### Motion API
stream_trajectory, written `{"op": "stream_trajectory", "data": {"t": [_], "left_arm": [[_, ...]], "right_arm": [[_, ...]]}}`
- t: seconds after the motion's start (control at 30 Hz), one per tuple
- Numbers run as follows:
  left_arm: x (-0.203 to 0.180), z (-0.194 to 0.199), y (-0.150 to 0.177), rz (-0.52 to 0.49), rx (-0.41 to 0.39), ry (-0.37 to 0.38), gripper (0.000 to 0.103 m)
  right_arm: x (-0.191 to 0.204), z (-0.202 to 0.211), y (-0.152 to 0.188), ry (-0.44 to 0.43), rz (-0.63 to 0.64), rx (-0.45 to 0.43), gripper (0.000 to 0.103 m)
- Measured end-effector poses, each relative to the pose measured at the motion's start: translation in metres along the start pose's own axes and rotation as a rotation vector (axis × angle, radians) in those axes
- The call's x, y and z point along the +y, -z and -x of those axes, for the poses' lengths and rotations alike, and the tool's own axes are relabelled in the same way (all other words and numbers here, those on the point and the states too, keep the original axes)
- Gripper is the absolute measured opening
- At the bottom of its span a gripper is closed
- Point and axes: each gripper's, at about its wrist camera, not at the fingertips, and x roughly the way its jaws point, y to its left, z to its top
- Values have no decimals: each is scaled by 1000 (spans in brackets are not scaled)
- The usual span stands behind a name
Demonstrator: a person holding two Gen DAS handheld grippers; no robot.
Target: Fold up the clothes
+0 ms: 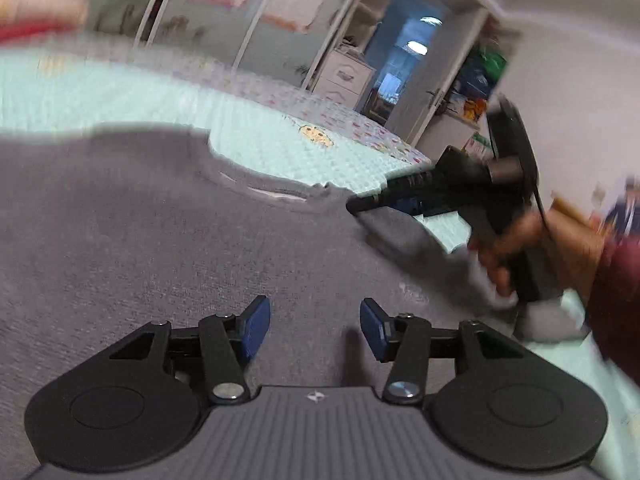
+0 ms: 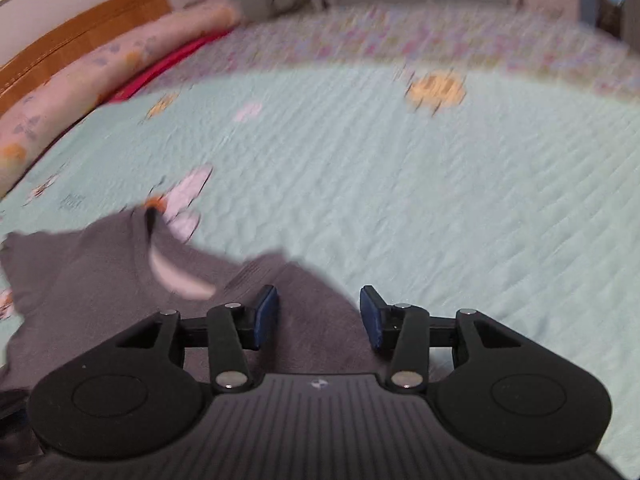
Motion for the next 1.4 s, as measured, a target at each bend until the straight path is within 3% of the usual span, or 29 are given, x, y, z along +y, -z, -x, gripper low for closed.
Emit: {"op": "stream_trajectory", "data": {"t": [0.1, 0.13, 0.2, 0.3, 0.4, 0.53, 0.63, 0.7, 0.77, 0.9, 1.0, 1.07, 1.1, 1.17, 1.2, 1.27, 1.3, 1.33, 1.4], "left_arm": [[2, -3, -1, 18, -1, 25, 55], [2, -2, -1, 20, -2, 30, 56], [4, -2, -1, 25, -1, 38, 56], [8, -1, 0, 36, 1, 49, 58], [12, -1, 1, 47, 3, 60, 60], [13, -3, -1, 47, 5, 64, 61], [14, -5, -1, 47, 6, 69, 63], [15, -5, -1, 52, 7, 75, 63], [16, -5, -1, 57, 8, 78, 64], [18, -6, -2, 62, 7, 87, 65], [19, -7, -2, 68, 7, 95, 66], [20, -7, -2, 71, 7, 99, 66], [20, -7, -2, 71, 7, 100, 66], [20, -7, -2, 73, 7, 103, 67], [21, -7, -2, 74, 7, 105, 67], [21, -7, -3, 78, 8, 108, 67], [21, -6, -3, 80, 8, 110, 67], [21, -6, -3, 81, 8, 111, 67], [22, -7, -3, 80, 8, 111, 68]], "right_arm": [[8, 6, 9, 18, 61, -15, 44], [11, 9, 10, 34, 82, -34, 31], [35, 17, 19, 145, 232, -99, 11], [101, 10, 63, 548, 742, -254, 0], [123, 10, 87, 543, 806, -294, 0], [96, 47, 60, 533, 392, -408, 1], [61, 61, 43, 349, 96, -397, 4], [49, 50, 39, 186, 11, -290, 6], [39, 20, 48, 50, -79, -75, 6], [43, 22, 63, 74, -86, -143, 2], [45, 40, 58, 111, -27, -229, 7], [42, 51, 50, 169, 47, -263, 47], [39, 49, 45, 192, 96, -237, 79], [26, 42, 36, 236, 170, -175, 83], [18, 38, 33, 210, 150, -135, 80], [2, 30, 27, 157, 112, -56, 51], [4, 27, 27, 148, 132, -44, 28], [17, 35, 34, 184, 202, -89, 16], [44, 51, 48, 257, 342, -178, 11]]}}
